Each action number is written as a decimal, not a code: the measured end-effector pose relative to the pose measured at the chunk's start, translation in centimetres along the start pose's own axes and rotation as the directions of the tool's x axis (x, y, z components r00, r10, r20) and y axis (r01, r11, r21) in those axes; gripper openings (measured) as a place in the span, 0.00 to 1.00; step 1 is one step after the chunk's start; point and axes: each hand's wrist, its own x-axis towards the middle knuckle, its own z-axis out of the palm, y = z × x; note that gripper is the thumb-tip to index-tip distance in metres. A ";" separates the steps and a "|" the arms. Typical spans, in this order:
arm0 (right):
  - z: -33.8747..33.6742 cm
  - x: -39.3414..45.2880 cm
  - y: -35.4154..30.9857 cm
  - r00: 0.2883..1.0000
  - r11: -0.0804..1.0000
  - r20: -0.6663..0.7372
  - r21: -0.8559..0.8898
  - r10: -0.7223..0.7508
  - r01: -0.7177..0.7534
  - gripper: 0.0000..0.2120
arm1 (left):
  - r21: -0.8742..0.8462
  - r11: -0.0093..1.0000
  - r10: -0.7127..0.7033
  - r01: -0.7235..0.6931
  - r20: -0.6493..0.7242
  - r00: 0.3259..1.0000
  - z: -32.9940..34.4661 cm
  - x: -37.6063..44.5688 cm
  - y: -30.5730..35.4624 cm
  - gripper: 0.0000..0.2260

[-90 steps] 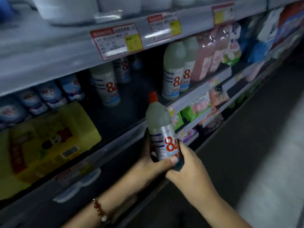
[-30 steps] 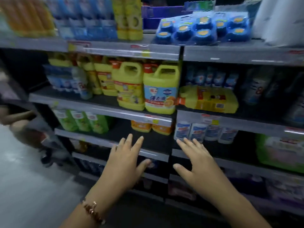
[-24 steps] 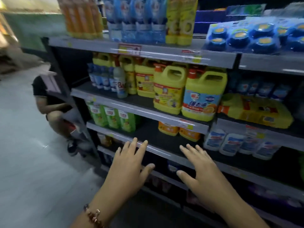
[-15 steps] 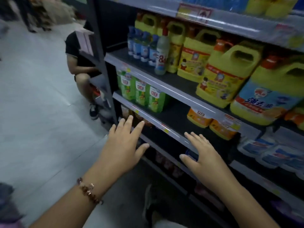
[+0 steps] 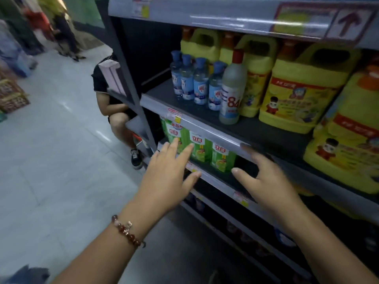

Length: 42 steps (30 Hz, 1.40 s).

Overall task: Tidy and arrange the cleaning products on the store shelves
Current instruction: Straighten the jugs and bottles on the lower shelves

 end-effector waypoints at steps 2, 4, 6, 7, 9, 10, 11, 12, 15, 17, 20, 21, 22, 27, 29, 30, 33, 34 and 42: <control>1.0 3.7 -0.5 0.992 0.988 -0.032 0.106 0.120 -0.116 0.31 | -0.040 0.999 0.021 -0.021 0.005 1.000 -0.2 2.1 -0.8 0.34; 1.9 7.1 -0.8 0.979 0.962 -0.102 0.227 0.178 -0.151 0.34 | -0.108 0.994 0.036 -0.033 0.026 0.999 -0.1 3.4 -1.4 0.34; 2.6 10.2 -1.2 0.963 0.952 -0.195 0.280 0.185 -0.126 0.35 | -0.118 0.991 0.068 -0.062 0.044 0.997 0.6 4.9 -2.2 0.32; 3.2 11.7 -1.3 0.953 0.954 -0.244 0.282 0.177 -0.105 0.35 | -0.117 0.989 0.093 -0.087 0.042 0.995 0.9 5.7 -2.7 0.31; 4.4 14.3 -1.2 0.930 0.959 -0.332 0.277 0.156 -0.062 0.35 | -0.124 0.979 0.161 -0.160 -0.003 0.987 1.8 7.4 -3.7 0.28; 5.2 15.5 -1.2 0.914 0.961 -0.373 0.272 0.157 -0.055 0.36 | -0.125 0.974 0.187 -0.191 -0.047 0.981 2.4 8.3 -4.3 0.25; 5.9 16.4 -1.2 0.893 0.964 -0.414 0.257 0.174 -0.068 0.37 | -0.125 0.966 0.220 -0.225 -0.052 0.974 2.7 8.9 -4.9 0.23; 6.6 17.3 -1.3 0.867 0.968 -0.458 0.234 0.195 -0.094 0.38 | -0.132 0.957 0.256 -0.258 -0.032 0.966 3.0 9.5 -5.4 0.20; 7.5 19.0 -1.7 0.781 0.962 -0.565 0.204 0.267 -0.181 0.40 | -0.202 0.928 0.336 -0.314 0.080 0.939 3.0 10.4 -7.3 0.20; 7.7 19.4 -2.2 0.744 0.957 -0.602 0.201 0.290 -0.211 0.41 | -0.272 0.912 0.355 -0.306 0.155 0.922 2.8 11.2 -9.0 0.20; 8.1 18.8 -2.6 0.723 0.965 -0.641 0.202 0.258 -0.165 0.31 | -0.530 0.824 0.359 -0.201 0.212 0.909 2.5 12.5 -11.2 0.16; 8.5 18.2 -2.8 0.712 0.968 -0.657 0.202 0.247 -0.150 0.30 | -0.647 0.751 0.355 -0.132 0.226 0.907 2.2 12.9 -11.8 0.16; 9.0 17.5 -3.4 0.704 0.970 -0.670 0.207 0.237 -0.129 0.30 | -0.741 0.668 0.350 -0.060 0.242 0.905 2.1 13.4 -12.4 0.16; 13.1 14.0 -9.4 0.755 0.948 -0.607 0.312 0.247 -0.059 0.31 | -0.953 0.038 0.400 0.301 0.291 0.869 1.5 15.2 -14.4 0.30; 16.1 12.3 -11.7 0.817 0.948 -0.516 0.297 0.257 -0.111 0.31 | -0.925 -0.204 0.430 0.321 0.209 0.878 0.2 14.7 -15.3 0.30; 17.7 11.3 -12.7 0.843 0.950 -0.464 0.266 0.273 -0.162 0.31 | -0.912 -0.271 0.407 0.306 0.179 0.896 -0.3 14.3 -15.8 0.28; 22.3 8.7 -14.4 0.878 0.948 -0.359 0.164 0.316 -0.274 0.34 | -0.776 -0.444 0.271 0.447 0.360 0.893 0.1 13.3 -17.7 0.32; 23.5 8.0 -14.6 0.894 0.952 -0.327 0.136 0.305 -0.275 0.34 | -0.703 -0.501 0.254 0.505 0.439 0.862 1.0 13.2 -18.6 0.34; 28.7 4.3 -13.3 0.959 0.957 -0.034 0.079 0.282 -0.279 0.26 | -0.265 -0.710 0.294 0.652 0.730 0.617 8.8 9.2 -24.3 0.39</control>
